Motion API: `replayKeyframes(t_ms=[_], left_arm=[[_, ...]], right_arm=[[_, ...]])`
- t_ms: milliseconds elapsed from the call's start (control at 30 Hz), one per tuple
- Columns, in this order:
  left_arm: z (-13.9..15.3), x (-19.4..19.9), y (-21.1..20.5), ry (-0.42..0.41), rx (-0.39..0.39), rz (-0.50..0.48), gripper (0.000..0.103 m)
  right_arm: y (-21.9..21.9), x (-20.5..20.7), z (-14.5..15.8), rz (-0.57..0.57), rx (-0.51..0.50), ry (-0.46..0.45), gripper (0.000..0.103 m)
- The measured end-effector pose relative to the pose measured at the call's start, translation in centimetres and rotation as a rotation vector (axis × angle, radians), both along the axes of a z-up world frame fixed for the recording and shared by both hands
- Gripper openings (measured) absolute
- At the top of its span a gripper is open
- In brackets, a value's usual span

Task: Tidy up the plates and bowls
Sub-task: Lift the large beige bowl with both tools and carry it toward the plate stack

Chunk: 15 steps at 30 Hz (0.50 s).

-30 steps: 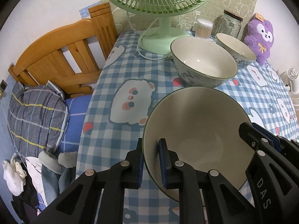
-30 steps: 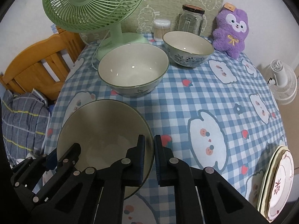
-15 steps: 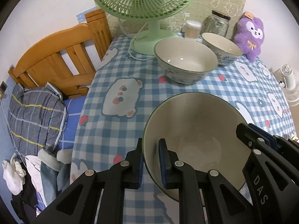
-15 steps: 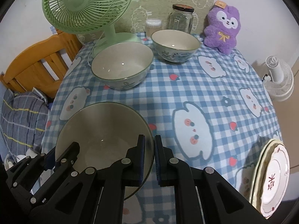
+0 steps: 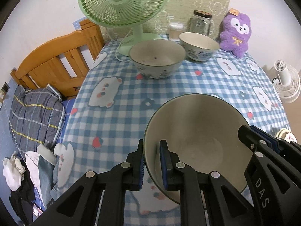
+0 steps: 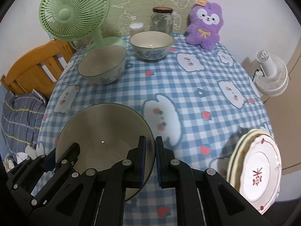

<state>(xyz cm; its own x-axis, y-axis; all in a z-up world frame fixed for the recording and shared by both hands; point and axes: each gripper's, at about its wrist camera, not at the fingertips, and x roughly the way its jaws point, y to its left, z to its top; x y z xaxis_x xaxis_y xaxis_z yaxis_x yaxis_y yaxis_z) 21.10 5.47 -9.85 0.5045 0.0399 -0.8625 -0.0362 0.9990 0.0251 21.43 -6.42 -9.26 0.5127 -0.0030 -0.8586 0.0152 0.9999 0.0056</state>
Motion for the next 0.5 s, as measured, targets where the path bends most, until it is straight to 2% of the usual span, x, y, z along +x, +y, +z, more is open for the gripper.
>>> replayKeyframes(t_ms=[500], left_arm=[[-0.1, -3.1, -7.0, 0.006, -0.027, -0.019, 0.012]], right_arm=[[-6.8, -3.7, 0.0, -0.030, -0.024, 0.000, 0.013]])
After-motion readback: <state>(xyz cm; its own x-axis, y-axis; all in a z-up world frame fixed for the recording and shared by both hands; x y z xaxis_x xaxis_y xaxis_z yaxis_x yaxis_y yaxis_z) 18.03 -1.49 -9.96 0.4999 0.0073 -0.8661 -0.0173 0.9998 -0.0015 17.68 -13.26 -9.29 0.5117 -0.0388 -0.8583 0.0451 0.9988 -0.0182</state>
